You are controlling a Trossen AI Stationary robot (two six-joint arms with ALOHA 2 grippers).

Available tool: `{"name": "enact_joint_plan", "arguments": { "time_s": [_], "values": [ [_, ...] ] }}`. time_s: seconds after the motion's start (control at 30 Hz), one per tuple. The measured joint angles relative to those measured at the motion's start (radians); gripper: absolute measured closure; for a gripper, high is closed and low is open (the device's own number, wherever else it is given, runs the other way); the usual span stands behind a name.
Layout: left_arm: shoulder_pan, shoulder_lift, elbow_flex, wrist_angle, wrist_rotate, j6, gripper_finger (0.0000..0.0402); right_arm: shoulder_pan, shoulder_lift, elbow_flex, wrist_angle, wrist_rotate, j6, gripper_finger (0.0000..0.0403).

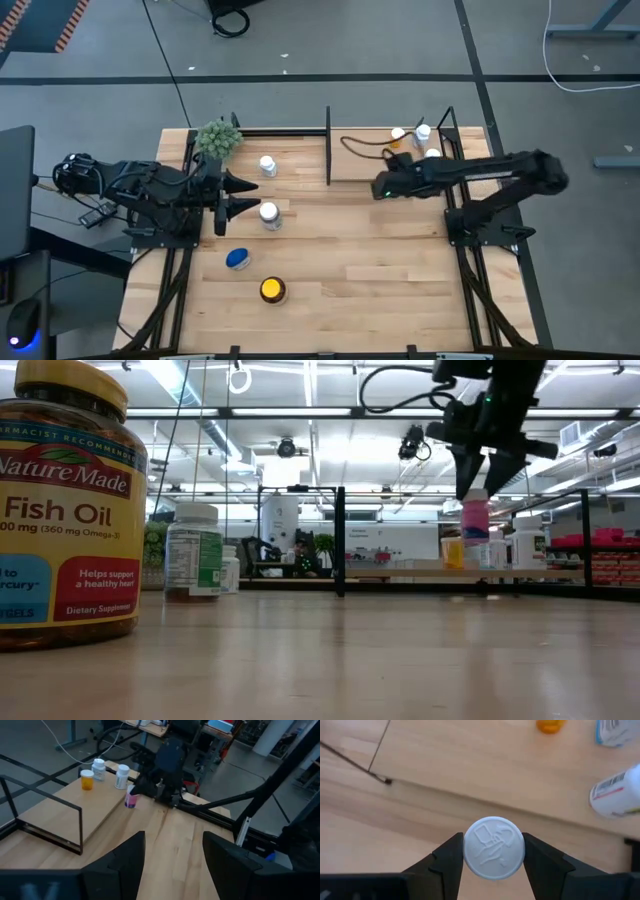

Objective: Pick and place medicine bottles onto shelf by color
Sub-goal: Put the pink pill bottle on the shelf

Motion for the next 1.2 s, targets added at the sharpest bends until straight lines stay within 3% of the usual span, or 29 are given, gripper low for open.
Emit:
{"name": "enact_joint_plan", "arguments": {
  "time_s": [0.17, 0.33, 0.6, 0.9, 1.2],
  "values": [
    [0.045, 0.0, 0.0, 0.002, -0.005, 0.0, 0.0195, -0.089, -0.049, -0.06, 0.002, 0.016, -0.091, 0.0215],
    [0.101, 0.0, 0.0, 0.026, -0.007, 0.0, 0.0193, -0.183, -0.041, -0.082, 0.11, 0.018, -0.256, 0.0215],
    [0.17, 0.0, 0.0, 0.032, -0.008, 0.001, 0.0193, -0.341, -0.041, -0.088, 0.104, 0.027, -0.318, 0.0215],
    [0.203, 0.0, 0.0, 0.032, -0.007, 0.011, 0.0195, -0.394, -0.041, -0.088, 0.176, -0.012, -0.329, 0.0214],
    [0.208, 0.0, 0.0, 0.032, -0.007, 0.031, 0.019, -0.397, -0.04, -0.172, 0.249, -0.074, -0.218, 0.0213]
  ]
}}
